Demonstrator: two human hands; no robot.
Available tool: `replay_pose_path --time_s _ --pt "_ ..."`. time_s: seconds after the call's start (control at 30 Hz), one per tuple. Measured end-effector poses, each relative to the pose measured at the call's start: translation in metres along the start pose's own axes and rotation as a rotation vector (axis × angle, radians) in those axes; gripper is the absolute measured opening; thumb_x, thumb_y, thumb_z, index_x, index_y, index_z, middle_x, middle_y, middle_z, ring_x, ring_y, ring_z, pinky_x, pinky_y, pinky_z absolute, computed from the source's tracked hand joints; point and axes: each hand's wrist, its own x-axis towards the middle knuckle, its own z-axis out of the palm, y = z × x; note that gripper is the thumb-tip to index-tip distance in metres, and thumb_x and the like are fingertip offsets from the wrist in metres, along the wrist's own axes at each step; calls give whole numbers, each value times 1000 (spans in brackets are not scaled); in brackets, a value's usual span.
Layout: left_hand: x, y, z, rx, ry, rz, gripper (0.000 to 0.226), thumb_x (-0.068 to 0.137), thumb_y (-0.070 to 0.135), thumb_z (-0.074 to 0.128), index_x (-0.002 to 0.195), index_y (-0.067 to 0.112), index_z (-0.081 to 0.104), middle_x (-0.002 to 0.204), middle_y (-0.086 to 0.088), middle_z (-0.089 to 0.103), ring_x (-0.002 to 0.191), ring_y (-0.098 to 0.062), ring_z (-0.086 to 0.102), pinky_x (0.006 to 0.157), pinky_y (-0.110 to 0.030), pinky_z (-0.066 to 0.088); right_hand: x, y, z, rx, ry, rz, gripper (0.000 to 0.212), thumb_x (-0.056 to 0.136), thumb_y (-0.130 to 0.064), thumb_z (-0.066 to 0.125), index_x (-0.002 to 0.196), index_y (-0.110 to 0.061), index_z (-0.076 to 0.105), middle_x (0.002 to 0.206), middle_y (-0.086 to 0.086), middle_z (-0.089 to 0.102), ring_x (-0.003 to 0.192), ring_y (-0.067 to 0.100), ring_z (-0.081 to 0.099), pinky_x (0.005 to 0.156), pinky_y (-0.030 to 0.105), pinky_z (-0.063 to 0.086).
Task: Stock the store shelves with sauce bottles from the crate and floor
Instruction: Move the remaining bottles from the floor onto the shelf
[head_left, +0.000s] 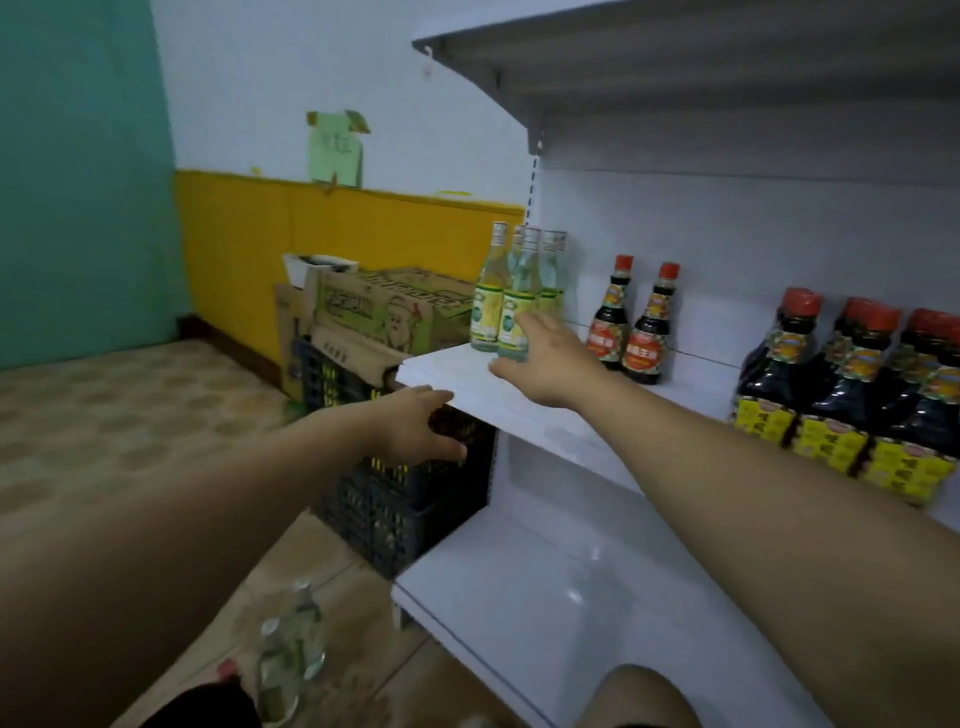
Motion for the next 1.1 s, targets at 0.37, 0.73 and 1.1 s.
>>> replay_pose_path --time_s 0.37,0.73,1.1 --pt "-84 -141 54 -83 -43 -532 88 88 54 56 153 23 6 161 -2 6 147 -24 13 117 -40 19 40 -122 119 97 -318 -339 79 95 -56 48 156 -23 10 162 3 12 145 29 23 111 44 33" --pt "-123 -270 162 -341 -145 -872 97 81 44 70 153 21 9 160 -4 14 144 -25 21 113 -35 26 43 -194 304 103 -647 -452 80 93 -54 51 155 -22 14 162 2 14 147 26 18 115 40 24" --pt "-93 -373 306 -518 -321 -917 98 81 35 72 153 17 8 159 -7 16 143 -26 23 113 -34 26 15 -198 491 177 -1056 -395 68 92 -37 60 149 -19 29 152 6 36 133 27 41 105 33 37"
